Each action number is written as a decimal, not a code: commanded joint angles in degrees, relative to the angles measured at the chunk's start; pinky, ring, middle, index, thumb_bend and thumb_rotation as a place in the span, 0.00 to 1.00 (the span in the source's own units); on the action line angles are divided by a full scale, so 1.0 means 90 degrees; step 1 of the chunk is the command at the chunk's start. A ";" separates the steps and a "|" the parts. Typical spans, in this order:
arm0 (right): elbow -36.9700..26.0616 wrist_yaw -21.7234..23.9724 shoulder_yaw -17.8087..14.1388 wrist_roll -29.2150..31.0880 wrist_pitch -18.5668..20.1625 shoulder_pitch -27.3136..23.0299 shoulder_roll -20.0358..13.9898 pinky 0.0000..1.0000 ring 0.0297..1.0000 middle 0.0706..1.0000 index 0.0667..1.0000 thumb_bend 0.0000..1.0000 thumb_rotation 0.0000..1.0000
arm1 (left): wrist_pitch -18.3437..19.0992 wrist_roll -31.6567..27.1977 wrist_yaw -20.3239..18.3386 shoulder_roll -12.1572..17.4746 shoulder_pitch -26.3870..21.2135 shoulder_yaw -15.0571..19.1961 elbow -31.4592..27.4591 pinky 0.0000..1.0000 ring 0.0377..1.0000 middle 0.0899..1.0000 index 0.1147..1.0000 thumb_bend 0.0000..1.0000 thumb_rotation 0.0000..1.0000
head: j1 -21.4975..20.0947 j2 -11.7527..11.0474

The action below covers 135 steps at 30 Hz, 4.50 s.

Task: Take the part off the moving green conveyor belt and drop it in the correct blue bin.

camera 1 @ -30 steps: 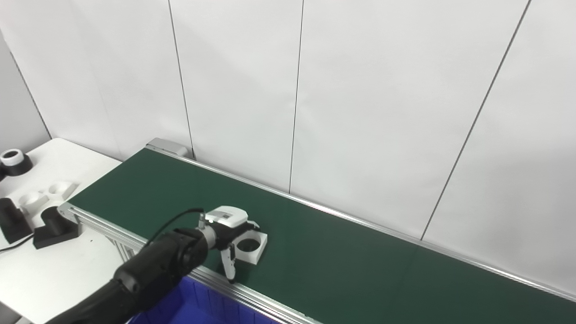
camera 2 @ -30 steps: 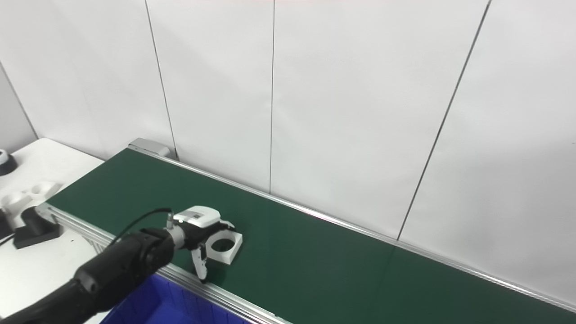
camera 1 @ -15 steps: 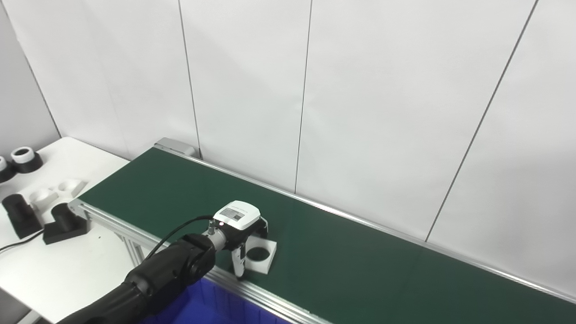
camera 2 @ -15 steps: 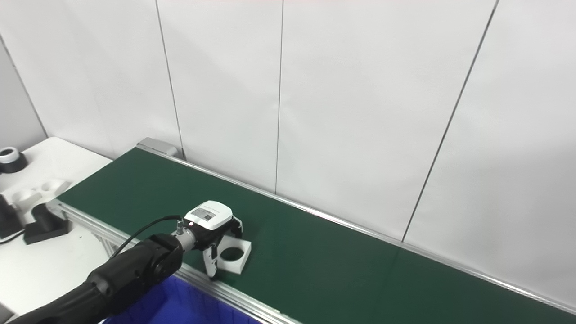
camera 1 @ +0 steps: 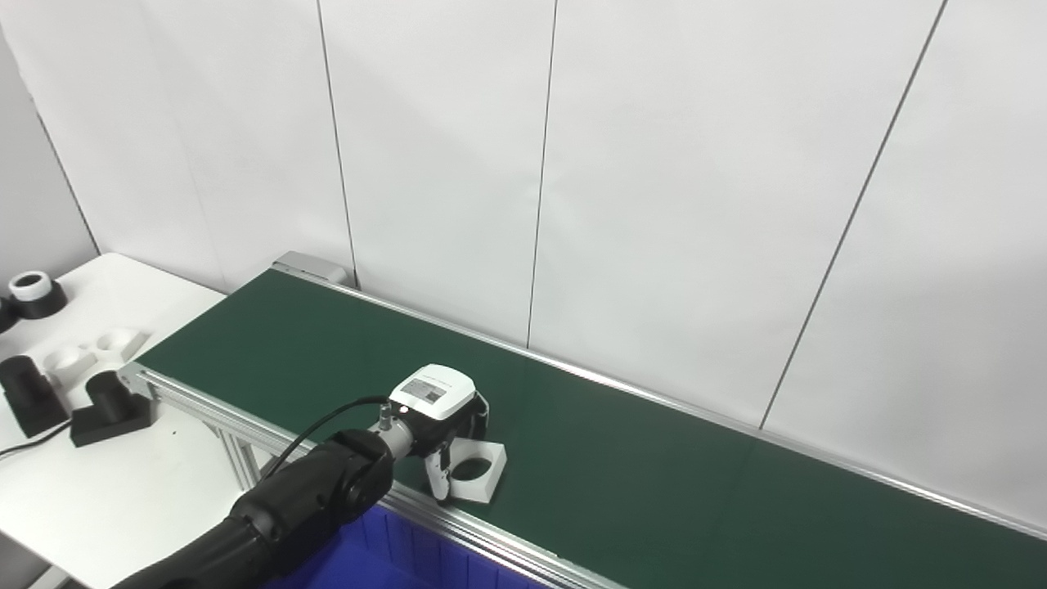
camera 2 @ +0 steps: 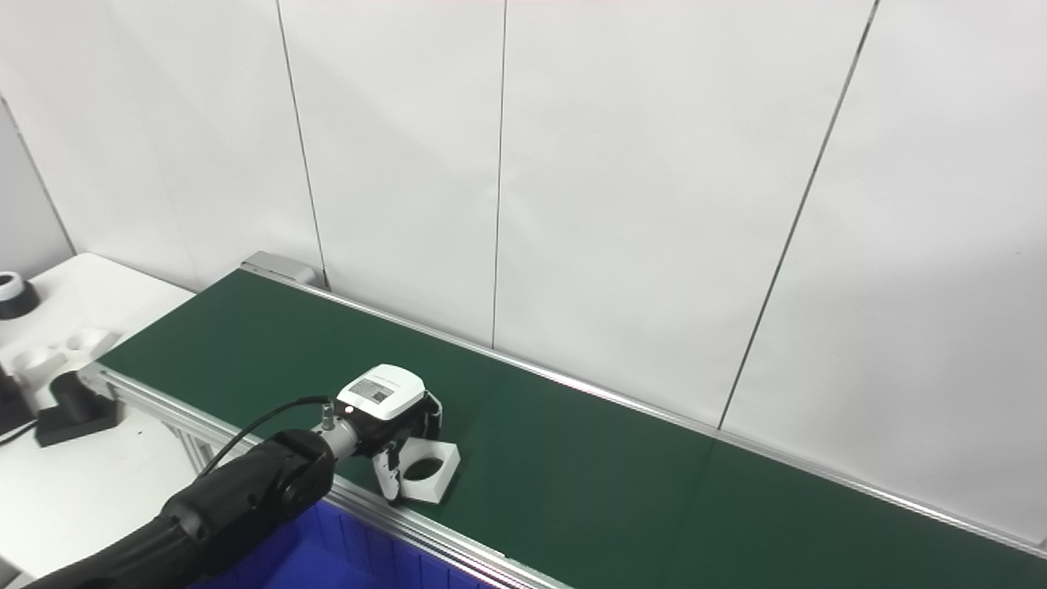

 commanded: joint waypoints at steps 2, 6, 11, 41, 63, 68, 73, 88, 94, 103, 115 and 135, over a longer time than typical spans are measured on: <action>-0.0214 0.0015 -0.0019 0.0040 -0.0352 -0.0071 -0.0007 0.69 0.76 0.81 0.89 0.55 0.65 | 0.0089 -0.0036 -0.0095 0.0060 0.0005 0.0103 -0.0156 0.63 0.53 0.45 0.42 0.52 0.00 | -0.0007 0.0012; -0.0209 -0.0021 -0.0010 -0.0006 -0.0352 -0.0076 -0.0020 0.69 0.76 0.80 0.89 0.55 0.65 | 0.0088 -0.0160 -0.0166 0.0060 0.0112 0.0240 -0.0452 0.62 0.52 0.44 0.43 0.52 0.00 | -0.0040 0.0027; -0.0229 -0.0013 -0.0035 -0.0001 -0.0352 -0.0055 0.0008 0.69 0.76 0.80 0.89 0.55 0.65 | 0.0097 -0.0294 -0.0341 0.0111 0.0317 0.0463 -0.1116 0.63 0.52 0.44 0.43 0.52 0.00 | -0.0076 0.0073; -0.0286 0.0009 -0.0049 0.0015 -0.0352 -0.0031 -0.0086 0.69 0.75 0.79 0.88 0.57 0.61 | 0.0572 -0.0549 -0.2361 0.0109 0.1143 0.1955 -0.5379 0.65 0.52 0.41 0.44 0.52 0.00 | -0.0348 0.0269; -0.0928 0.0395 -0.0479 0.0075 -0.0341 0.0121 -0.0179 0.69 0.74 0.79 0.85 0.60 0.62 | 0.0938 -0.2483 -0.2857 -0.0088 0.2043 0.2802 -0.6809 0.39 0.37 0.39 0.45 0.52 0.00 | -0.0928 0.1754; -0.1056 0.0585 -0.0670 0.0092 -0.0341 0.0150 -0.0169 0.68 0.73 0.78 0.84 0.62 0.63 | 0.1095 -0.2627 -0.2969 -0.0085 0.2315 0.2780 -0.6950 0.48 0.44 0.41 0.44 0.52 0.00 | -0.0906 0.1925; -0.1141 0.0774 -0.0816 0.0179 -0.0342 0.0161 -0.0140 0.67 0.72 0.77 0.83 0.63 0.63 | 0.1357 -0.2748 -0.3095 -0.0112 0.2530 0.2760 -0.7113 0.43 0.43 0.43 0.42 0.52 0.00 | -0.0868 0.2088; -0.1310 0.1080 -0.1145 0.0212 -0.0275 0.0191 -0.0039 0.66 0.72 0.76 0.82 0.67 0.64 | 0.1189 -0.2715 -0.3120 -0.0290 0.3235 0.2418 -0.6971 0.49 0.42 0.40 0.44 0.52 0.00 | -0.0847 0.2374; -0.1355 0.1154 -0.1262 0.0217 -0.0225 0.0195 -0.0016 0.66 0.71 0.75 0.82 0.66 0.63 | 0.1196 -0.2574 -0.3088 -0.0431 0.3483 0.2197 -0.6736 0.43 0.40 0.39 0.45 0.52 0.00 | -0.0840 0.2405; -0.1306 0.1197 -0.1331 0.0165 -0.0245 0.0173 0.0000 0.65 0.71 0.75 0.82 0.66 0.64 | 0.0708 -0.2130 -0.2768 -0.0588 0.3558 0.1791 -0.5846 0.50 0.44 0.40 0.44 0.52 0.00 | -0.0798 0.2369; -0.1297 0.1363 -0.1400 0.0262 -0.0225 0.0076 -0.0083 0.65 0.71 0.75 0.82 0.67 0.64 | 0.0541 -0.1153 -0.2375 -0.1063 0.3324 0.0811 -0.4237 0.59 0.50 0.42 0.44 0.52 0.00 | -0.0734 0.2388; -0.1217 0.1607 -0.1530 0.0373 -0.0135 -0.0085 -0.0101 0.65 0.71 0.75 0.82 0.67 0.63 | 0.0340 -0.0587 -0.1627 -0.1324 0.2742 0.0264 -0.2648 0.65 0.54 0.45 0.42 0.52 0.00 | -0.0720 0.2381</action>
